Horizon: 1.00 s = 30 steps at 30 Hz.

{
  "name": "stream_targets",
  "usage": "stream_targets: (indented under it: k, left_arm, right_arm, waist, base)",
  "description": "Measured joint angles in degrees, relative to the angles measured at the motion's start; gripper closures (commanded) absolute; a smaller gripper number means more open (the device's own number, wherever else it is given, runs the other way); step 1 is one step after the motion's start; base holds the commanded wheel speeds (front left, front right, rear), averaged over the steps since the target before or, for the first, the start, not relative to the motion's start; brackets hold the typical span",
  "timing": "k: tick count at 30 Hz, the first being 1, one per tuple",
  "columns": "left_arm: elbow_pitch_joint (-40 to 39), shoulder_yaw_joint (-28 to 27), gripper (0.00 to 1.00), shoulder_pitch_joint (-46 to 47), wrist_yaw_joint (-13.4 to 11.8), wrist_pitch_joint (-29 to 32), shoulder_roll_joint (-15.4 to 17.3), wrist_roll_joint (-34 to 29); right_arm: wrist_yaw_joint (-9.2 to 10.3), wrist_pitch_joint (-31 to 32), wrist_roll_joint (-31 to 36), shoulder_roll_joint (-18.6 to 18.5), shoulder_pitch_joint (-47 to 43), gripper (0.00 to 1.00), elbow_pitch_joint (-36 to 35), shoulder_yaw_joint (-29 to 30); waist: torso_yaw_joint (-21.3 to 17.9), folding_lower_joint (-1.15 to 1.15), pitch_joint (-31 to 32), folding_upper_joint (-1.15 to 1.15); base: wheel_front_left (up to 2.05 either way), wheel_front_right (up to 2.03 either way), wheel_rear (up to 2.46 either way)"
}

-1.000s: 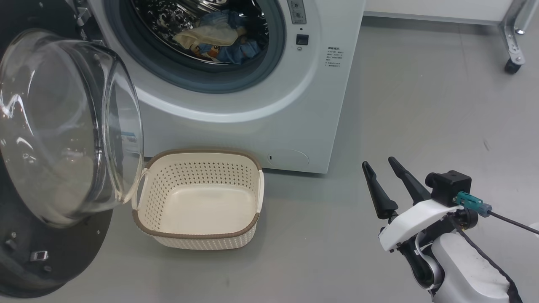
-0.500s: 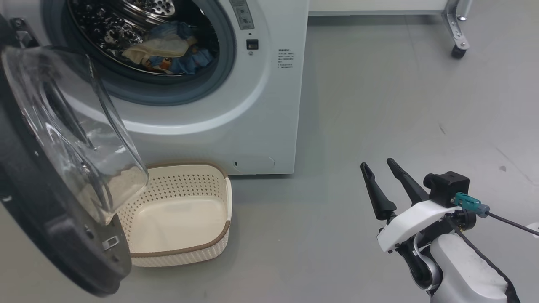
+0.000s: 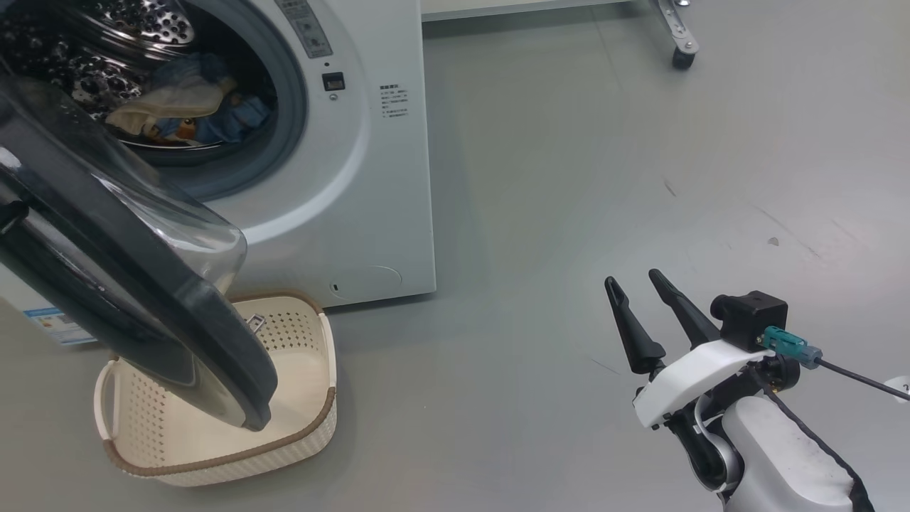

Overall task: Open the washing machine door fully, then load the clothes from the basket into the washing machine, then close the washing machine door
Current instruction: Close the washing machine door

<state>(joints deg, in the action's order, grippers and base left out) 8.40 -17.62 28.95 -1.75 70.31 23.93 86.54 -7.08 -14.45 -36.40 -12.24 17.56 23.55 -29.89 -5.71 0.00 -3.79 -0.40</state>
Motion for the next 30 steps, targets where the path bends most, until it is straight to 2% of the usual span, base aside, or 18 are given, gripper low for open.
stream_targets:
  k: [7, 12, 24, 30]
  left_arm:
    - [-1.58, 1.09, 1.00, 0.03, -0.20, -2.35, -0.78, -1.08]
    - [-2.37, 2.18, 1.00, 0.04, -0.29, -3.27, -2.36, -2.59]
    - [-2.85, 4.14, 1.00, 0.14, -0.24, -5.05, -5.19, -3.38]
    - [-4.00, 4.46, 1.00, 0.14, 0.03, -5.38, -5.42, -3.59]
  right_arm:
    - [0.00, 0.00, -0.01, -0.10, -0.01, 0.00, 0.04, 0.38]
    - [0.00, 0.00, -0.01, -0.40, 0.00, 0.00, 0.08, 1.09]
    - [0.00, 0.00, -0.01, -0.80, -0.27, 0.00, 0.19, 1.79]
    - [0.00, 0.00, -0.01, -0.87, -1.10, 0.00, 0.25, 2.08]
  waist:
    - [-2.79, 0.00, -0.51, 0.00]
    - [-3.33, 0.00, -0.90, 0.00]
    - [-1.06, 0.00, 0.20, 0.00]
    - [0.60, 0.00, 0.74, 0.00]
  base:
    - [0.00, 0.00, 0.00]
    - [0.00, 0.00, 0.00]
    - [0.00, 0.00, 0.00]
    - [0.00, 0.00, 0.00]
